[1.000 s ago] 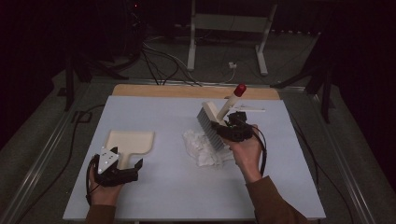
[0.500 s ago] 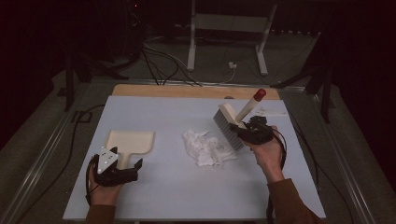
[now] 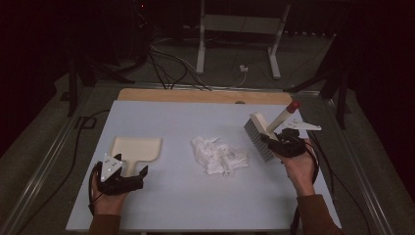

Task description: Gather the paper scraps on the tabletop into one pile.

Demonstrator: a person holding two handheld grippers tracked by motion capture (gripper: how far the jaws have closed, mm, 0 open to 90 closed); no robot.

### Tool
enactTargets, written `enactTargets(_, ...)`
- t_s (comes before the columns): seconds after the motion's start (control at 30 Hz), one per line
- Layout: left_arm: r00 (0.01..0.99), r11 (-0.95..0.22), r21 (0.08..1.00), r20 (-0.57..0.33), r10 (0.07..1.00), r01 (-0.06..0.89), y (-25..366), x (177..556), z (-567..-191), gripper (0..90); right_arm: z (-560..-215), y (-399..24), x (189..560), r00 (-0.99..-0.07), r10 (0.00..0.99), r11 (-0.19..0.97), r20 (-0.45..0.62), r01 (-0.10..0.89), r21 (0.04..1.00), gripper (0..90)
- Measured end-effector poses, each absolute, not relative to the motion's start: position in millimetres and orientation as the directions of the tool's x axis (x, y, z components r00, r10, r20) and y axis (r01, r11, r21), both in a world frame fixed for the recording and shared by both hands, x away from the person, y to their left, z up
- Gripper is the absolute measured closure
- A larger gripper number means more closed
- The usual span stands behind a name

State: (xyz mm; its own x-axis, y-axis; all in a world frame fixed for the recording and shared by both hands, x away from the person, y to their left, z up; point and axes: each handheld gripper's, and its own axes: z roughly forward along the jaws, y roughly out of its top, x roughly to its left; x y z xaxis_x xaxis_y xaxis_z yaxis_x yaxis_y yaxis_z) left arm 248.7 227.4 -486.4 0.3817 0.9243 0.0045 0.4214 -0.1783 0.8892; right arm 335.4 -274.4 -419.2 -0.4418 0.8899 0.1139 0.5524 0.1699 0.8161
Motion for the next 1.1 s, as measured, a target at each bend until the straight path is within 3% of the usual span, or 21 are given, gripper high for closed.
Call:
enactTargets(0.5,0.323,-0.175,0.864,0.015,0.946,0.472,228,253,-489,1.4,-439,-292,330,-0.374,0.921,0.151,0.106,0.596,0.788,67.1)
enactTargets(0.97,0.225,-0.170,0.780,0.039,0.974,0.602,226,265,-499,9.3,-447,-283,330,-0.380,0.923,0.197,0.060,0.601,0.775,67.1)
enactTargets(1.1,0.186,-0.148,0.757,0.036,0.982,0.636,229,270,-503,16.8,-446,-283,329,-0.379,0.923,0.194,0.059,0.594,0.780,67.1)
